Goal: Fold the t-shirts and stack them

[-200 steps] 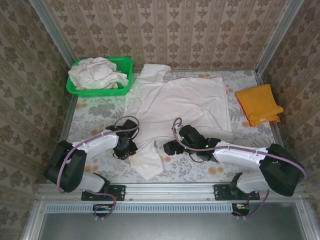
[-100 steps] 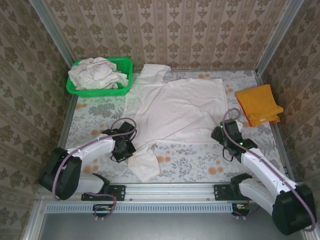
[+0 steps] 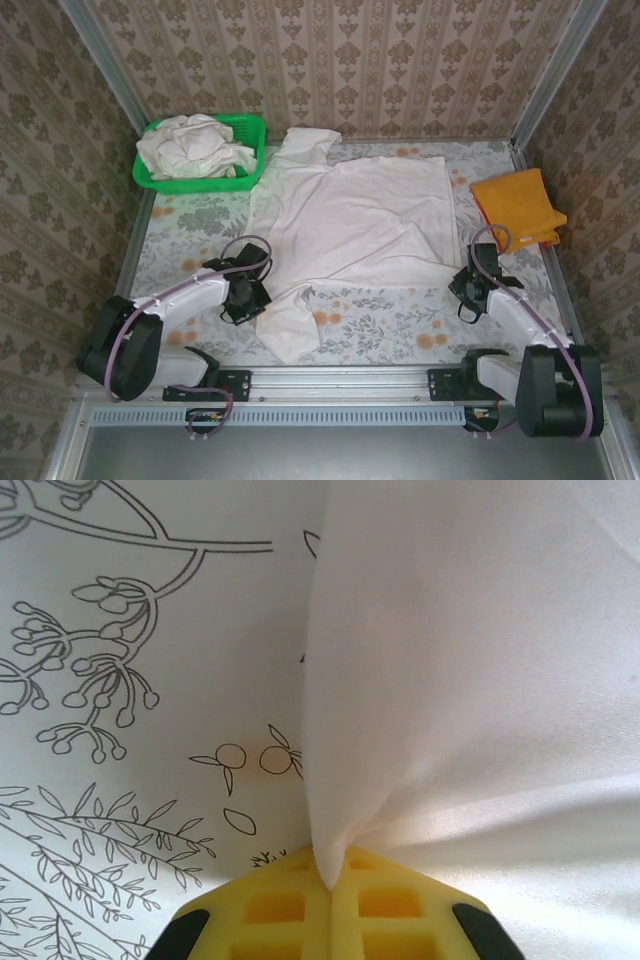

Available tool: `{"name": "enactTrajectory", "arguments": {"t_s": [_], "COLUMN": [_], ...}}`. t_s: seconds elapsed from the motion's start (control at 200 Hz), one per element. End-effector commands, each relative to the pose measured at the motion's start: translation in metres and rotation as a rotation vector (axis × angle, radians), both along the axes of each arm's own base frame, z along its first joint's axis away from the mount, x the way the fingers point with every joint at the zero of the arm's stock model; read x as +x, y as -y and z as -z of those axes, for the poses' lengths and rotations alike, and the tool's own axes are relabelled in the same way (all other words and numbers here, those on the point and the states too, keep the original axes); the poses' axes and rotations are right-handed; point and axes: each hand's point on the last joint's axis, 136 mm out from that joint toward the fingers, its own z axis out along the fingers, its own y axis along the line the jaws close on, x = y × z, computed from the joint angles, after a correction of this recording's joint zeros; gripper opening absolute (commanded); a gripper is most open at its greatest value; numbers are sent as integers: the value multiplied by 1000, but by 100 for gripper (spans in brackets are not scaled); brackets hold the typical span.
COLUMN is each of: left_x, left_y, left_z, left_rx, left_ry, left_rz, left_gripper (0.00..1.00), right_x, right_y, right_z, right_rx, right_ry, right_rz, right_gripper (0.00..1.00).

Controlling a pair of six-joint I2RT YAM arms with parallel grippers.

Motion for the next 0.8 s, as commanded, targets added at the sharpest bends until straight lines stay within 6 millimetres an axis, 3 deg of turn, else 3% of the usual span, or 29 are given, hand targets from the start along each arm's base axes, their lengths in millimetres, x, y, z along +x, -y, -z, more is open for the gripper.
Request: {"name": "enactTrajectory", "arguments": {"t_s": [0.0,0.125,0.235,0.33,0.505,0.605,0.795], "left_x": [11,11,12,12,14,15,21], "left_y": [15,15,16,17,18,19,22], "left_z": [5,6,7,8,6,4,-8], "left_rx": [-77,-77,-79,-82,-88,-95,-119], "left_ry": [50,49,46,41,47,55,101], "left_rz": [20,20,21,25,29,26,27], "left_gripper": [0,0,0,0,0,0,0], "right_x": [22,26,28,28,23,22,23], "right_y": [3,8,9,8,5,7,12], "right_z": [-12,-13,-11,-3,9,7,-15], "right_rx": [-10,-37,-40,-31,-3,-8,-37], "right_ry": [36,37,34,3,-101,-104,-44], "right_rz": [-26,-25,-31,-38,-32,-26,-2], "right_gripper": [27,27,37,38,19,0,0]}}
